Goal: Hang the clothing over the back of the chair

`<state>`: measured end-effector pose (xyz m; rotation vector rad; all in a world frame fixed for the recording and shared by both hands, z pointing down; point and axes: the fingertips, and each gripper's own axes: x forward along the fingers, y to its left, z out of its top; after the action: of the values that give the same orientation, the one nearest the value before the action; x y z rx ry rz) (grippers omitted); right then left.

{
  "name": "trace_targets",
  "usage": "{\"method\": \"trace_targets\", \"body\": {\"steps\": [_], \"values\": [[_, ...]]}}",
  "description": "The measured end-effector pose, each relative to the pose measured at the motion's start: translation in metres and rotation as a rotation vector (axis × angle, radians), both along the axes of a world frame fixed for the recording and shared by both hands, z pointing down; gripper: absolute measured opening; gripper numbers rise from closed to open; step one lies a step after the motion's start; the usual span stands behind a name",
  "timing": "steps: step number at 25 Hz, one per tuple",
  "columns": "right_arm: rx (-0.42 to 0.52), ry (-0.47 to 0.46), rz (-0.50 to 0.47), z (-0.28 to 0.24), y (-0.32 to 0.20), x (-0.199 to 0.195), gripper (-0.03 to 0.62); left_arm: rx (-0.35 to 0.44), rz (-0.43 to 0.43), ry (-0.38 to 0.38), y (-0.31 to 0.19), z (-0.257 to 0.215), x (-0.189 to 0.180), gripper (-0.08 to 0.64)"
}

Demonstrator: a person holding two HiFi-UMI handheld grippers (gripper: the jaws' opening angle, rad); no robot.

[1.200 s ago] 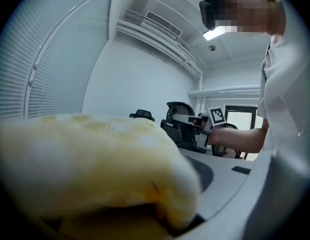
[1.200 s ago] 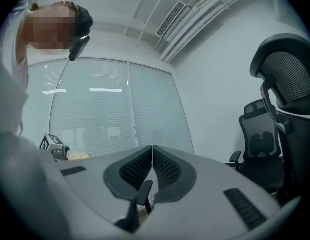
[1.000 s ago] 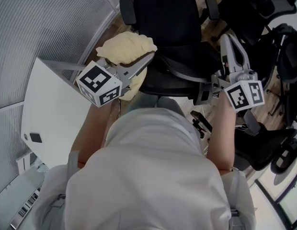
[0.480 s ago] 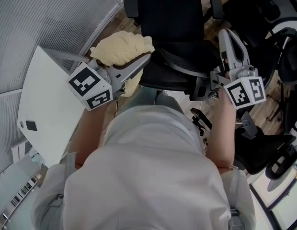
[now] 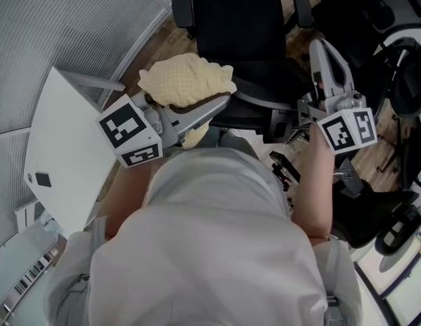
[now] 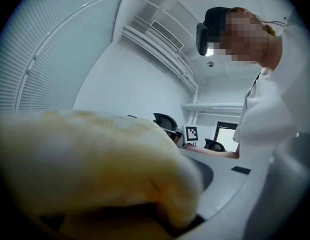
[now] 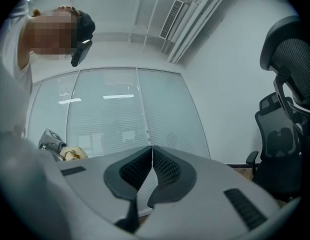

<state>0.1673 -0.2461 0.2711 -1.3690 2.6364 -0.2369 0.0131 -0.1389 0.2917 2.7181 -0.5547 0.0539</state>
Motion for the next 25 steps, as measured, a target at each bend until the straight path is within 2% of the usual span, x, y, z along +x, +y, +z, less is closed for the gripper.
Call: {"method": "trace_targets", "body": {"steps": [4, 14, 22, 23, 25], "values": [[0.011, -0.009, 0.012, -0.004, -0.001, 0.006, 0.021, -0.013, 0.071, 0.051, 0.005, -0.013, 0.011, 0.127], [0.027, -0.010, 0.031, -0.012, 0.001, 0.019, 0.021, -0.019, 0.169, 0.198, -0.015, -0.056, 0.028, 0.127], [0.027, -0.016, 0.048, -0.013, 0.000, 0.026, 0.021, 0.070, 0.205, 0.284, -0.037, -0.099, 0.047, 0.127], [0.025, -0.017, 0.050, -0.012, 0.000, 0.026, 0.021, 0.058, 0.204, 0.289, -0.040, -0.095, 0.049, 0.127], [0.022, -0.018, 0.054, -0.011, 0.000, 0.027, 0.021, -0.027, 0.197, 0.299, -0.045, -0.076, 0.054, 0.127]]}}
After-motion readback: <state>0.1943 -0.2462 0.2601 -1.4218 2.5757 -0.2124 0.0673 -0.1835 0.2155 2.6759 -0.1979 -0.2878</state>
